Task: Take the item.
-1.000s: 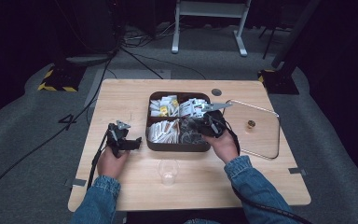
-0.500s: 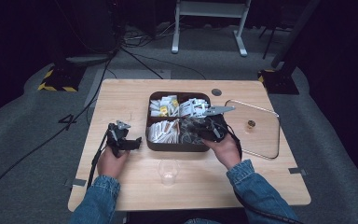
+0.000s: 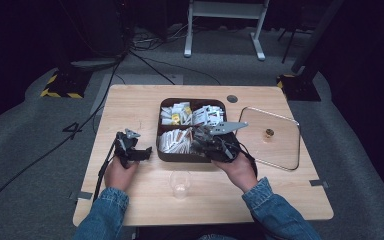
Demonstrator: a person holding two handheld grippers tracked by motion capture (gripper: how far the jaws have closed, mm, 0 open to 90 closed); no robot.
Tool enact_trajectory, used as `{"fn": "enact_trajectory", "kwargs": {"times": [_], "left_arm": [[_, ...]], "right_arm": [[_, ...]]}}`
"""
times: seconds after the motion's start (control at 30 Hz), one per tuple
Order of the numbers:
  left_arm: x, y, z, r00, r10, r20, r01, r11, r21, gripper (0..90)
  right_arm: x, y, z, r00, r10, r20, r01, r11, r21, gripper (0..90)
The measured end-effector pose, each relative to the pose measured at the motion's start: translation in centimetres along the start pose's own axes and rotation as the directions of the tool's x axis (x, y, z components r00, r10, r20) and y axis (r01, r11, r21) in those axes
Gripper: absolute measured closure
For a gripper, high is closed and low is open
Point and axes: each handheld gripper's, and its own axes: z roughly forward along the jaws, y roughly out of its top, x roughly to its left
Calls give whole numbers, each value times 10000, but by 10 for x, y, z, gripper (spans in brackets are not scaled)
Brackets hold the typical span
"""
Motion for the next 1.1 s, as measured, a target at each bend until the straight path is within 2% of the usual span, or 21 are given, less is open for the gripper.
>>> {"fn": "enact_trajectory", "kwargs": {"times": [0.23,0.63,1.1], "left_arm": [[0,0,0,10000,12,9,-12,10000,5,152],[0,0,0,10000,11,3,-11,10000,-2,152],[0,0,0,10000,12,4,-12,10000,-3,152]], "right_arm": [[21,0,-1,9976,-439,-541,441,9990,15,779],[47,-5,7,9889,-778,-1264,818,9963,270,779],[63,-20,20,9796,-592,-1923,727,9953,638,778]]}}
